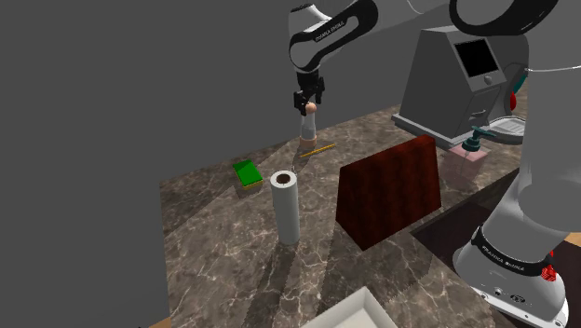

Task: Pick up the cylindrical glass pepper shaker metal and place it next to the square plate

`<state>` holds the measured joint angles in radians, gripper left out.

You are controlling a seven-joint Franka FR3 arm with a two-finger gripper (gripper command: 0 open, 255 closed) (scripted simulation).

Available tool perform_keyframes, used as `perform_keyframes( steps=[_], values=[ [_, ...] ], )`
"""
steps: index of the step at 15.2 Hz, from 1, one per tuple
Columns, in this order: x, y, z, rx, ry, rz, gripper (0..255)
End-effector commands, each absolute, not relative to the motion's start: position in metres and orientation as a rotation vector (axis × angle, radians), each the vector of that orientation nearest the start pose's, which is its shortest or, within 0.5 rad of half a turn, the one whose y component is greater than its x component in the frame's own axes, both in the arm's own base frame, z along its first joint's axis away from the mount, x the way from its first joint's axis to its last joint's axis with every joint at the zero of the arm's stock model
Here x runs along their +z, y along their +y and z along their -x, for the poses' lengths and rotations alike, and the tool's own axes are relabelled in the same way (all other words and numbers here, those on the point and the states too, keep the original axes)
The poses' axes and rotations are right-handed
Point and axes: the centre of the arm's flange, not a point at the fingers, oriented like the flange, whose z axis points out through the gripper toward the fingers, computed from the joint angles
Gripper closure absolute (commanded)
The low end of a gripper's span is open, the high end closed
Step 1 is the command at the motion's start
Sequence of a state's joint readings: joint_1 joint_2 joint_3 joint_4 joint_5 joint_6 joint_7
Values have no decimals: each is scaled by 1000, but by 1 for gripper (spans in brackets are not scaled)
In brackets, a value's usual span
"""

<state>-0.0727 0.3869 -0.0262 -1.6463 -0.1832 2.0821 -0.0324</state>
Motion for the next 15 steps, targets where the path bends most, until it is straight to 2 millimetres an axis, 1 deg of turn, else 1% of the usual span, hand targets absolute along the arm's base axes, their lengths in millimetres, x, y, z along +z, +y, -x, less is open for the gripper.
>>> perform_keyframes(
  steps=[1,7,8,15],
  values=[
    [393,-73,-666,-64,-36,3315,0],
    [393,-73,-666,-64,-36,3315,0],
    [393,-73,-666,-64,-36,3315,255],
    [393,-73,-665,-64,-36,3315,255]
  ],
)
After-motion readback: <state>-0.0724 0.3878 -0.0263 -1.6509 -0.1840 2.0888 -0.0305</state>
